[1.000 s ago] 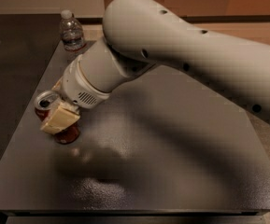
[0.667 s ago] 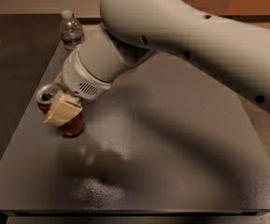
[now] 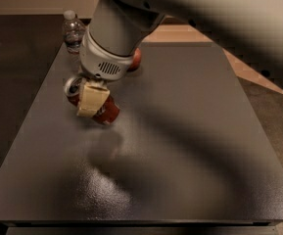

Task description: Knock coke can over

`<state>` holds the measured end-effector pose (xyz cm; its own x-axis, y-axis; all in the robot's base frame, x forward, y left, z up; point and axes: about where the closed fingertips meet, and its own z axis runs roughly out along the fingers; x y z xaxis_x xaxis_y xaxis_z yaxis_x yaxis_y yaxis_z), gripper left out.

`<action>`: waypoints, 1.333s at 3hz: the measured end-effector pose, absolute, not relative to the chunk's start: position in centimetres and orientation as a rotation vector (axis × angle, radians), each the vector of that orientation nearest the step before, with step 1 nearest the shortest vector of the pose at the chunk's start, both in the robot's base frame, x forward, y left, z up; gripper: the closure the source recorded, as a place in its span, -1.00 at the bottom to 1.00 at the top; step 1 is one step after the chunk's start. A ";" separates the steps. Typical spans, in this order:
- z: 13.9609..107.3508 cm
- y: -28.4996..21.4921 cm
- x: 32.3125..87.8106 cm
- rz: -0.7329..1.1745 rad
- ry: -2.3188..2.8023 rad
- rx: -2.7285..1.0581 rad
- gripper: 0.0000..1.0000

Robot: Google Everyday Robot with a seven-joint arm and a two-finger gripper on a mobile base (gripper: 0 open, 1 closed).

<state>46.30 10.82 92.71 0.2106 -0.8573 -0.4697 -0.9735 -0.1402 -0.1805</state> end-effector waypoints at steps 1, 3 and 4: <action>91.7 8.0 46.9 0.191 1.722 -2.191 1.00; 88.4 4.0 47.1 -0.082 1.733 -2.443 0.63; 86.9 3.0 47.2 -0.166 1.731 -2.529 0.17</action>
Offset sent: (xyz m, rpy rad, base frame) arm 0.0137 -0.0843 -0.0485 -0.5032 -0.0686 0.1244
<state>47.18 3.04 86.92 0.3588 -0.9321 0.0485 -0.9243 -0.3621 -0.1207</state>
